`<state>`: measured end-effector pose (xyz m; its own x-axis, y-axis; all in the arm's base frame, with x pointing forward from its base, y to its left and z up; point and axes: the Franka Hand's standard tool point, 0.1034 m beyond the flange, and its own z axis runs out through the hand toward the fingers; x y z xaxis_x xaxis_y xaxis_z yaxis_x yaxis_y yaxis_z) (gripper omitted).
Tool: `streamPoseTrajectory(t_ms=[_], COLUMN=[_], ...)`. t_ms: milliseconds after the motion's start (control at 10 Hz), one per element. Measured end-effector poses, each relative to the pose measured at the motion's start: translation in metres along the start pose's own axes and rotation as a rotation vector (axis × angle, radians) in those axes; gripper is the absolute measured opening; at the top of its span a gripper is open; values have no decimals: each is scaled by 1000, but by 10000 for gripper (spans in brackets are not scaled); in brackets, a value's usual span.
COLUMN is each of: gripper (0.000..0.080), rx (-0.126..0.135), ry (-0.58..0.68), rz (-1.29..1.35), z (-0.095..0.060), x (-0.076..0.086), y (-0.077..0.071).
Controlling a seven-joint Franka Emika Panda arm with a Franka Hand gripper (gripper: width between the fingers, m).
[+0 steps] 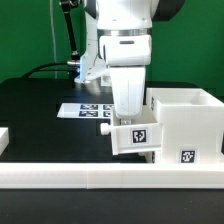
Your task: Assemble drawer
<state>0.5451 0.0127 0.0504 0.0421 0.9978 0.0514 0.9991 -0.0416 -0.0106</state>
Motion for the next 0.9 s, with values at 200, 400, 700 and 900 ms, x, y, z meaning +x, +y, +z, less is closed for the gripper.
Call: streamPoseTrajectory(t_ms=[200,400,700,900], gripper=[42,53,432,575], rx=[-1,-1,-9,0], ry=[0,0,-1,-11], rz=[7,7,12,9], z=[-1,-1,-7,-17], x=[-1,-1,2,2], y=[0,0,2,2])
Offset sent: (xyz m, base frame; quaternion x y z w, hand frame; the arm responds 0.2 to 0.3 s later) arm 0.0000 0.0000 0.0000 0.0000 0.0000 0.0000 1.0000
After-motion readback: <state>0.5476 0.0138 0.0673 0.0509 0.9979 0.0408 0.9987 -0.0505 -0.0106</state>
